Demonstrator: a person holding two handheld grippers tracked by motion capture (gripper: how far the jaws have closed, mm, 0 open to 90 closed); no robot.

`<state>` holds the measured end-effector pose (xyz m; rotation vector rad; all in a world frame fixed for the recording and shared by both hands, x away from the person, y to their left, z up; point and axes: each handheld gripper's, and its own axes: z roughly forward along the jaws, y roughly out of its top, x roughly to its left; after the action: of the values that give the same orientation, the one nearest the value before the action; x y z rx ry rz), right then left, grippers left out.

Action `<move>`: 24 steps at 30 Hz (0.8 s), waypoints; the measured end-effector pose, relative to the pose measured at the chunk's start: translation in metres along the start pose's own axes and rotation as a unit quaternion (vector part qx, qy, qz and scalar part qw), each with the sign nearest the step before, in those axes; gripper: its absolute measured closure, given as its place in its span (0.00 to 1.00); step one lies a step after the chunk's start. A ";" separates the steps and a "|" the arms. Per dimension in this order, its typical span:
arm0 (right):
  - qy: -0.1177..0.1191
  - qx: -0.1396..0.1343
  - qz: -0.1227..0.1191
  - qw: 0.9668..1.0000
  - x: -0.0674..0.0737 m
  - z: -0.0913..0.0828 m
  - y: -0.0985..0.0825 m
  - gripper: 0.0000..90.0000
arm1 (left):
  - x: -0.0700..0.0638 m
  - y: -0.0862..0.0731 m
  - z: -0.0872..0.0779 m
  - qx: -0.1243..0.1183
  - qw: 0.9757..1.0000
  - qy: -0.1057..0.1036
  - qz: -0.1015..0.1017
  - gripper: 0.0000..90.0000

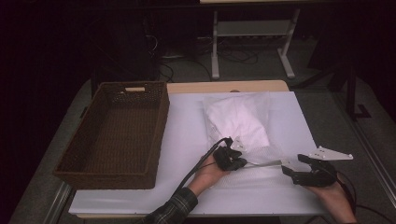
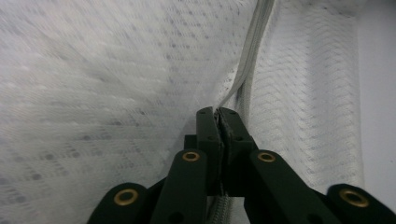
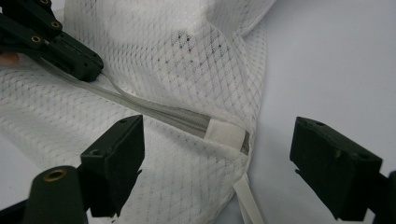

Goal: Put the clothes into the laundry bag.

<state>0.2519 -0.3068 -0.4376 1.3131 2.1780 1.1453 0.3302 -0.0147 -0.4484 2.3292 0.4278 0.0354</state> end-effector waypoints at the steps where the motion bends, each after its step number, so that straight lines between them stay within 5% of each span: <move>1: 0.000 0.000 0.000 1.000 0.000 0.000 0.000 0.19 | 0.000 0.000 0.000 -0.002 1.000 -0.004 -0.003 0.93; 9: 0.001 -0.001 -0.002 1.000 0.000 0.000 0.000 0.20 | -0.005 0.003 -0.013 -0.024 0.999 -0.028 -0.012 0.73; 24: 0.009 -0.002 -0.011 1.000 0.002 0.001 0.000 0.20 | -0.014 -0.018 -0.067 -0.069 0.997 0.004 -0.036 0.42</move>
<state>0.2514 -0.3048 -0.4381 1.2792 2.1958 1.1585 0.3019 0.0387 -0.4120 2.1767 0.4970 0.0390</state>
